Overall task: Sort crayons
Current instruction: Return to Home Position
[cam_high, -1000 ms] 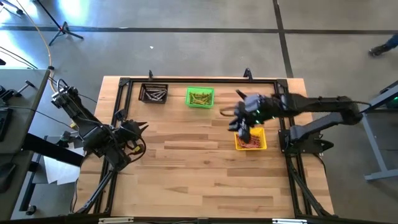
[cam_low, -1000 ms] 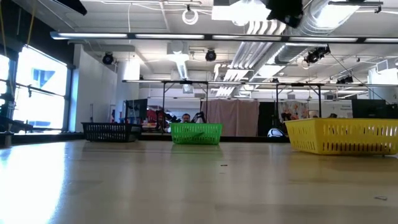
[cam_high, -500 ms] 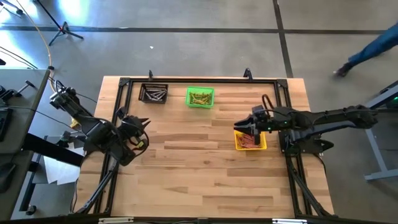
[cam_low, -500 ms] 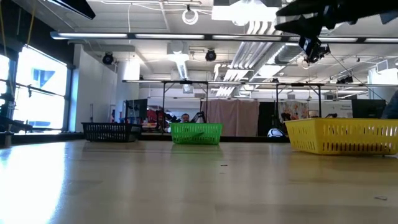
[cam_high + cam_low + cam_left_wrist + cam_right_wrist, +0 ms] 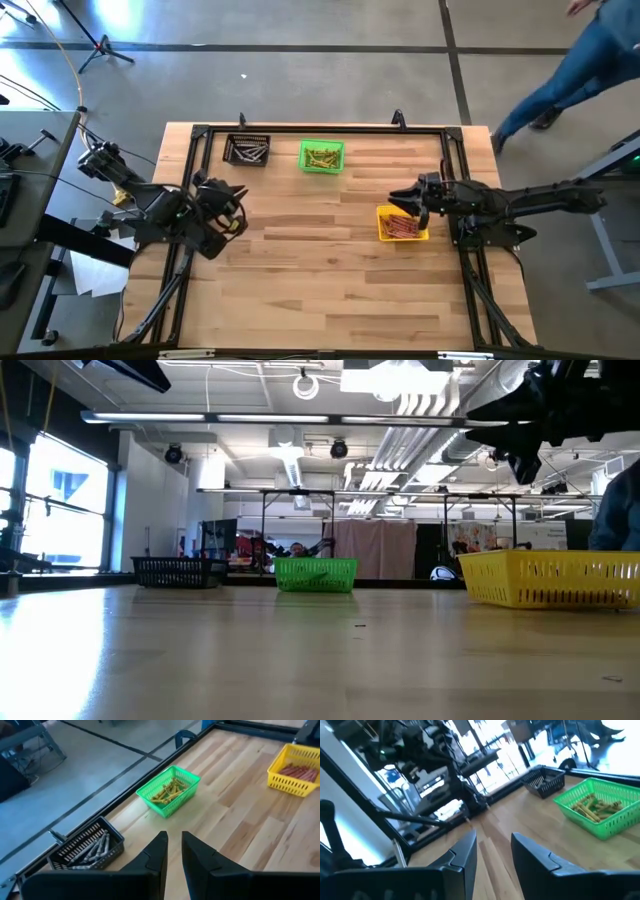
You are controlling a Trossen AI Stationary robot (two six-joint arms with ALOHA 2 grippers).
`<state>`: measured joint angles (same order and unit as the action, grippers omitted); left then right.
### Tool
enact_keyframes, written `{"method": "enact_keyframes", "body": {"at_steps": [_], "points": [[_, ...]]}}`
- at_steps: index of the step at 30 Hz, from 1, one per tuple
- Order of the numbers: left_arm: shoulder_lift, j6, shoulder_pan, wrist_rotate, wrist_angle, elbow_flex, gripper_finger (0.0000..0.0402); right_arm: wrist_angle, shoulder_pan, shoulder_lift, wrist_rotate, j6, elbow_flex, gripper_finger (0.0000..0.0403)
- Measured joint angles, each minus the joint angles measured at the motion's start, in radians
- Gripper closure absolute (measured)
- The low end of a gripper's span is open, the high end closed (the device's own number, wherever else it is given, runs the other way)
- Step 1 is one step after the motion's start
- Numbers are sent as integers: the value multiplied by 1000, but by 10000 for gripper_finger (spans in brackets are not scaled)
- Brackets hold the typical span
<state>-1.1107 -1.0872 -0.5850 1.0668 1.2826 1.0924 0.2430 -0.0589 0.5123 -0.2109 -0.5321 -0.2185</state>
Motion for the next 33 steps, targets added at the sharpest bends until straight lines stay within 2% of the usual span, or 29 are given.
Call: {"method": "enact_keyframes", "body": {"at_steps": [9,13,19,21,25,27,30,33], "points": [[0,29,25,0,-73,0,357,209,0,-78,-27,-10,155,297],[0,50,35,0,-105,0,357,244,0,-82,-52,-34,204,297],[-1,51,56,-1,-121,0,357,231,0,-82,-60,-47,208,297],[-1,51,64,-1,-124,0,357,221,0,-82,-125,-75,208,297],[-1,51,77,-7,-128,0,357,144,0,-81,-328,-204,208,297],[-1,50,83,-9,-129,0,357,125,0,-82,-388,-224,208,297],[-1,36,84,-10,-130,0,357,113,0,-82,-394,-212,208,297],[-1,10,84,-10,-130,0,357,113,0,-82,-355,-194,208,297]]}}
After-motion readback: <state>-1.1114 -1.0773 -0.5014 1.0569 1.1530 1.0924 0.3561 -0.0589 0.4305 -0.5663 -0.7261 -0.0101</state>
